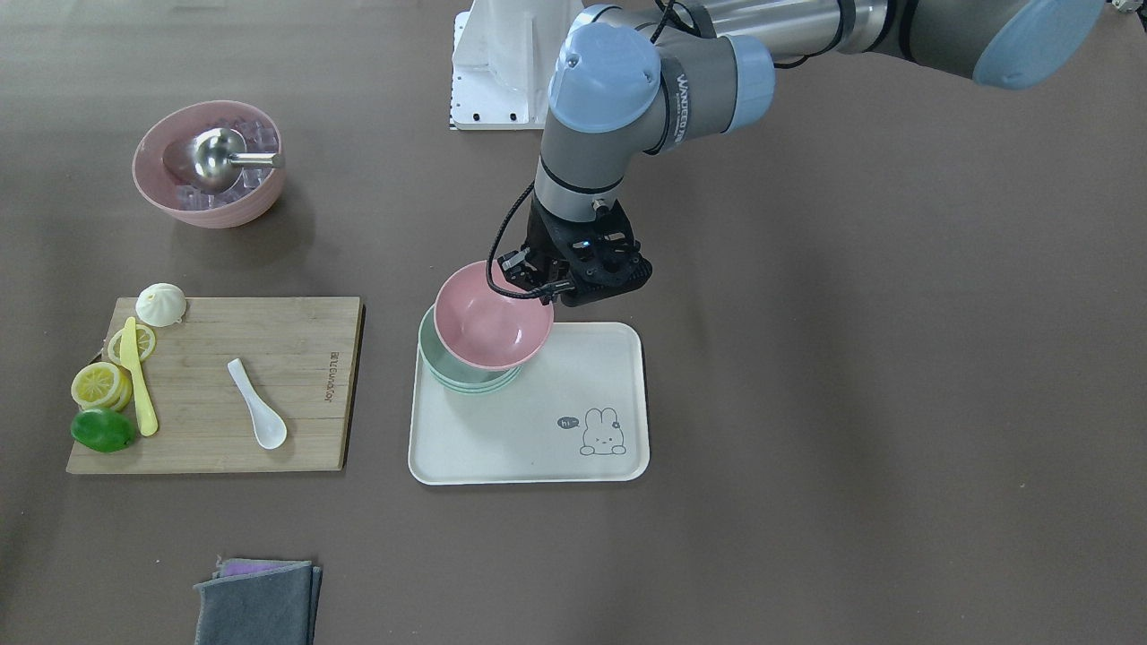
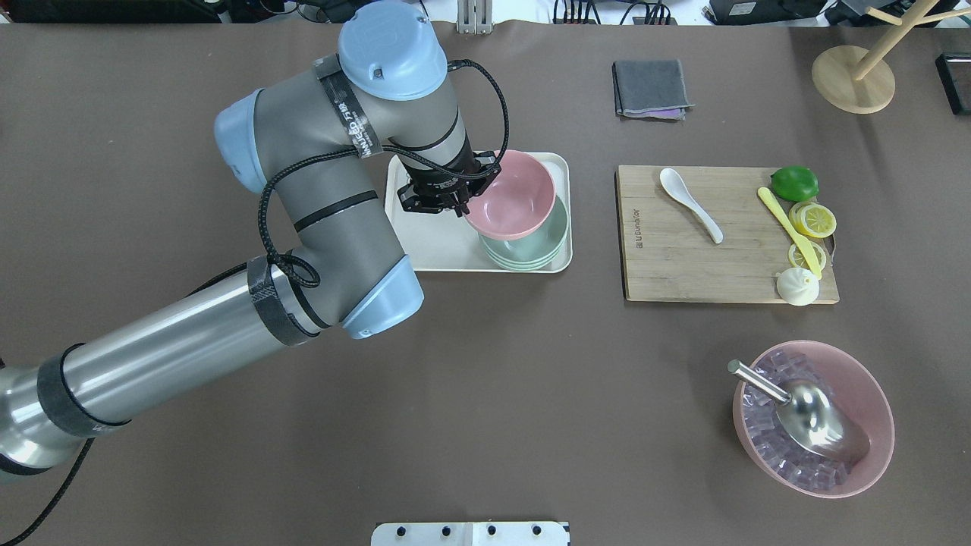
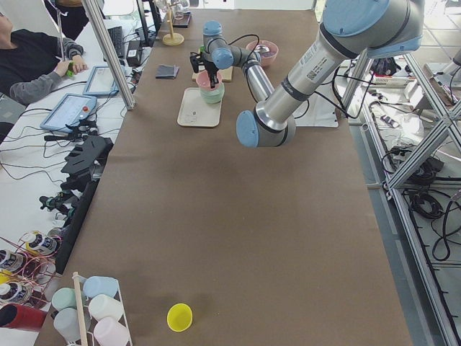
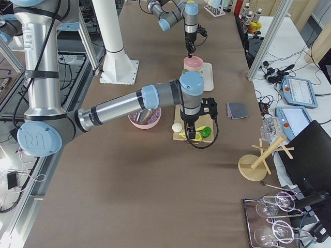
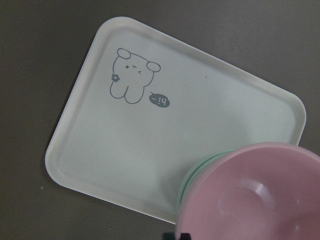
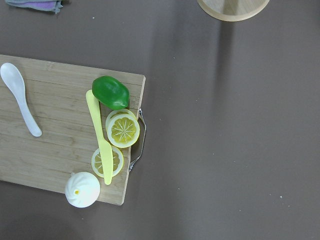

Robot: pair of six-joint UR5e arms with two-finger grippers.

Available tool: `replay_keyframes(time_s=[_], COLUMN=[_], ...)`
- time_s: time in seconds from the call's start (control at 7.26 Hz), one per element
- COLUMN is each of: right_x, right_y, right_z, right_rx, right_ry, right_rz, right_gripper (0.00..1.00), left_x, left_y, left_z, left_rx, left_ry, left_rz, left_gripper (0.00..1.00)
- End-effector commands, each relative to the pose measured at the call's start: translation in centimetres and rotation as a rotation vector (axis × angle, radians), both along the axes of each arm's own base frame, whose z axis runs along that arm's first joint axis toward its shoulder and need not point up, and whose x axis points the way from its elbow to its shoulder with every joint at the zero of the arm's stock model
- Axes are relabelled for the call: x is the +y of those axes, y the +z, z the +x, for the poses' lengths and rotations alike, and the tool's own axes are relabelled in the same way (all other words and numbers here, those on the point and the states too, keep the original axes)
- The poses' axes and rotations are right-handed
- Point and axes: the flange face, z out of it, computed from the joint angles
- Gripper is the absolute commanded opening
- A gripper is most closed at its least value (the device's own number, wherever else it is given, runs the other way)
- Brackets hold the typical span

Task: Stack pink bowl on green and place spoon
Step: 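Lower the pink bowl into the pale green bowl and release it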

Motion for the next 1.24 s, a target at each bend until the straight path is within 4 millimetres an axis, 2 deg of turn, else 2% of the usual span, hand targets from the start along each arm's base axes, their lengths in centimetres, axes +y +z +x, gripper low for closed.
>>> replay_keyframes(time_s=[0.0,0.41,1.1], right_x=[0.0,0.0,-0.1], right_y=[0.0,0.0,0.0], right_z=[0.0,0.0,-0.2], right_rx=[0.0,0.0,0.001], right_ry=[0.0,-0.001,-0.003], right_rz=[0.0,0.001,0.001], right_gripper=[1.0,1.0,1.0], left_x=[-0.2,-0.4,0.7], left_y=[-0.1,0.9,1.4], left_z=[1.1,3.4,4.9], left_rx=[-0.014,0.015,0.001], left_ry=[0.0,-0.013,-0.013], left_rz=[-0.004,0.009,0.01], left_gripper=[0.0,0.0,0.0])
